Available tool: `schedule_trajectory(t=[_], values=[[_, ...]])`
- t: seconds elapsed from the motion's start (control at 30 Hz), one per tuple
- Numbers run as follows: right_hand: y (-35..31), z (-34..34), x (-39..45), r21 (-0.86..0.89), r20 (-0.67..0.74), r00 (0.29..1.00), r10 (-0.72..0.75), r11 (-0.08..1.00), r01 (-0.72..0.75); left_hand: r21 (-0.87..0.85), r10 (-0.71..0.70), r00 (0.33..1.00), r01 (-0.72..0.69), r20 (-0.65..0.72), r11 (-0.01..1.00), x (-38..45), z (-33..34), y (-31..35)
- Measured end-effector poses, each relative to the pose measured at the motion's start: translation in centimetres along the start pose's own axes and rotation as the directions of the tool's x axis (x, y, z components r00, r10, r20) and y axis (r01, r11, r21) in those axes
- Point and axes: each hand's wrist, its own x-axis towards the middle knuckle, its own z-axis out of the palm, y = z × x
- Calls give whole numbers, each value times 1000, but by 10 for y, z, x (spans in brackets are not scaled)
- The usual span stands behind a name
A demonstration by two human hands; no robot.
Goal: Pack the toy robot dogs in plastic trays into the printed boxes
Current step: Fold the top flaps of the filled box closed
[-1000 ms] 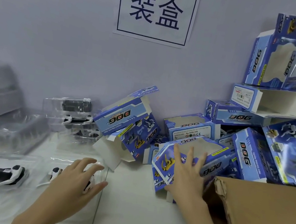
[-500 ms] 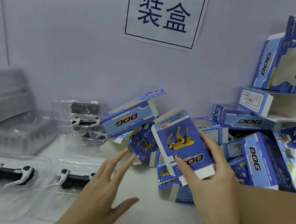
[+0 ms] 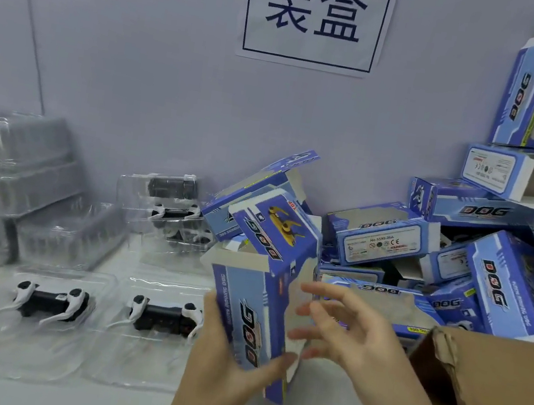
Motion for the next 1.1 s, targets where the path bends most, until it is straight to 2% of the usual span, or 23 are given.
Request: schedule_trajectory(t=[0.07, 0.2, 0.27, 0.33, 0.4, 0.47, 0.6, 0.7, 0.77, 0.87, 0.97, 1.03, 1.1], values=[[12, 1, 1, -80, -36, 999, -39, 996, 36, -136, -31, 999, 36, 42, 990, 2, -2, 4], [28, -3, 1, -207, -249, 961, -123, 976, 71, -121, -116, 974, 141, 195, 983, 7, -16, 9], [31, -9, 0, -273, -312, 942, -123, 961, 35, -165, -174, 949, 222, 263, 961, 11, -27, 8], [29, -14, -2, -271, -259, 965, -51, 962, -21, -213, -210, 915, 295, 345, 932, 14, -37, 8], [26, -15, -4, -204, -107, 992, 67, 975, -87, -242, -216, 879, 341, 426, 908, 15, -42, 9], [25, -13, -7, -164, 23, 990, 142, 977, -137, -248, -203, 863, 346, 462, 905, 15, -44, 11], [29, -14, -10, -175, 26, 981, 195, 967, -187, -199, -126, 884, 237, 451, 951, 14, -41, 17], [29, -19, -8, -204, 73, 982, 174, 967, -156, -101, -41, 940, 80, 338, 992, 12, -38, 21], [30, -22, -7, -247, 95, 982, 165, 959, -137, -18, 1, 953, 4, 303, 1000, 10, -35, 25], [37, -26, -7, -292, 87, 982, 167, 947, -135, 97, 30, 930, -70, 366, 993, 10, -36, 30], [46, -25, -7, -394, 46, 984, 172, 908, -140, 226, -47, 918, -48, 394, 973, 21, -59, 35], [50, -27, -7, -406, 43, 982, 182, 902, -149, 416, -97, 915, -82, 392, 906, 30, -87, 36], [53, -28, -6, -428, 45, 981, 187, 891, -150, 655, -124, 903, -199, 412, 729, 35, -116, 30]])
